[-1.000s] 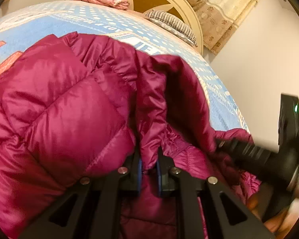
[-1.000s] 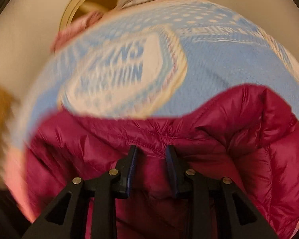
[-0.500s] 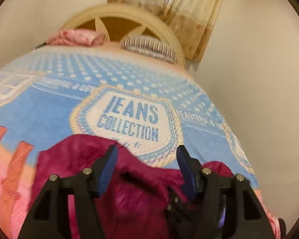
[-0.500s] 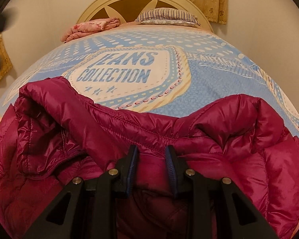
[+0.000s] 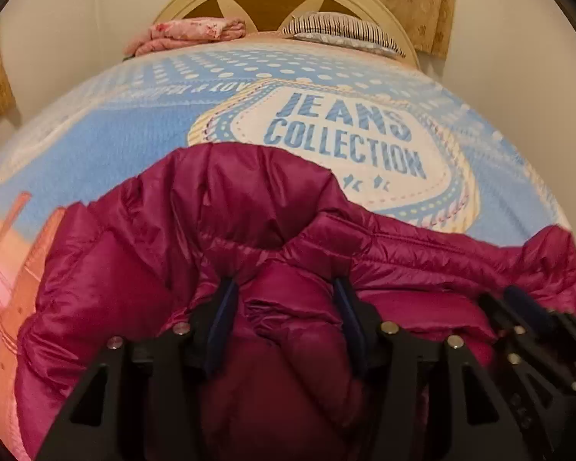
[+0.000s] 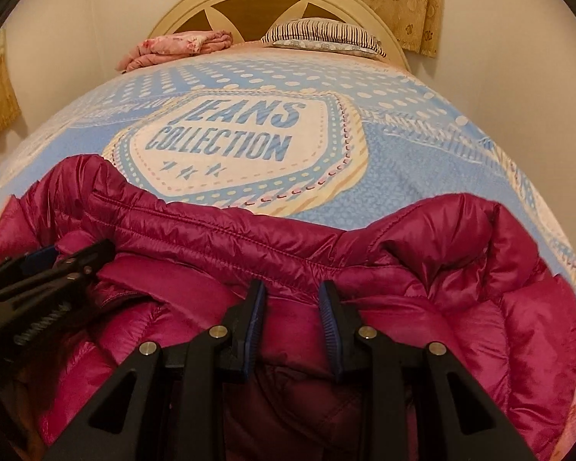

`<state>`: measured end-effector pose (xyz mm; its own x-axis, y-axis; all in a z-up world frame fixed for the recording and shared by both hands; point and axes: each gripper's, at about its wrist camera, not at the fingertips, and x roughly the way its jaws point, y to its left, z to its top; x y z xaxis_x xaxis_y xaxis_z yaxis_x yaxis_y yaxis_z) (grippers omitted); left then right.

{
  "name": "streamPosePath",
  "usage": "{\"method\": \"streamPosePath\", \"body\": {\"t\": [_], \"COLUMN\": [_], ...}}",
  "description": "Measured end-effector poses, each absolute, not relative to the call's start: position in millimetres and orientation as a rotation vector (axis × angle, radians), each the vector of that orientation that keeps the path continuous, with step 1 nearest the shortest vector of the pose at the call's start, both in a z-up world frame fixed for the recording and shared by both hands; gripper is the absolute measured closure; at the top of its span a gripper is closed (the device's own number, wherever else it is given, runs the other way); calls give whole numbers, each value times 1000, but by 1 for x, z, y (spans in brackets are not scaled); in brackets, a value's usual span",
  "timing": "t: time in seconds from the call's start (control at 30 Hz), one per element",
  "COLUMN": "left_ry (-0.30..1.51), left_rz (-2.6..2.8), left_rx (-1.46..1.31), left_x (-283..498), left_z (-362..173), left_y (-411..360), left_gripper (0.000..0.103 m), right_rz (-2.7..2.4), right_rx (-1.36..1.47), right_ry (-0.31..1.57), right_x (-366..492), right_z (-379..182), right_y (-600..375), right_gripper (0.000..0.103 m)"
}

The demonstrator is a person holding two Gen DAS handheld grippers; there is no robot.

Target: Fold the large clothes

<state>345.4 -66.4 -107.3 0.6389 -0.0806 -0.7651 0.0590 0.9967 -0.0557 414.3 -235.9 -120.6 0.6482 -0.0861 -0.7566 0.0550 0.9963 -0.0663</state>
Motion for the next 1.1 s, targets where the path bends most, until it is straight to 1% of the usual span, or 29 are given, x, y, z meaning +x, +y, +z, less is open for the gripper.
{"method": "streamPosePath", "body": {"t": [0.07, 0.2, 0.23, 0.27, 0.33, 0.4, 0.43, 0.53, 0.63, 0.87, 0.93, 0.97, 1.03, 1.1], "left_ry": [874, 869, 869, 869, 867, 867, 866, 863, 862, 858, 859, 859, 864, 848], "left_rz": [-86, -90, -89, -90, -92, -88, -87, -78, -75, -68, -65, -68, -86, -123], "left_rx": [-41, -48, -47, -48, -50, -43, -39, -23, -13, -5, -4, -12, -21, 8], "left_x": [345, 343, 344, 345, 347, 346, 347, 346, 347, 348, 348, 347, 340, 326], "left_z": [-106, -108, -109, -110, -111, -111, -111, -112, -112, -112, -111, -110, -105, -94], "left_y": [-64, -61, -62, -62, -63, -64, -65, -67, -69, -70, -69, -68, -63, -61], "left_gripper": [46, 46, 46, 46, 46, 46, 46, 46, 46, 45, 44, 43, 43, 43], "right_rz": [-81, -146, -182, -200, -181, -147, -157, -227, -261, -259, -268, -269, -257, -248], "right_rx": [-3, 95, 85, 79, 122, 191, 176, 13, -57, -43, -47, -38, 7, 84], "right_ry": [839, 718, 740, 807, 920, 891, 888, 884, 875, 860, 858, 855, 842, 776], "right_x": [407, 386, 389, 395, 404, 402, 404, 410, 414, 408, 407, 405, 395, 369], "right_z": [-110, -76, -77, -87, -116, -122, -122, -124, -125, -123, -122, -119, -111, -91], "right_y": [-242, -273, -282, -291, -310, -321, -319, -296, -286, -290, -289, -290, -295, -304], "right_gripper": [72, 73, 73, 73, 72, 71, 71, 69, 69, 68, 65, 63, 63, 62]}}
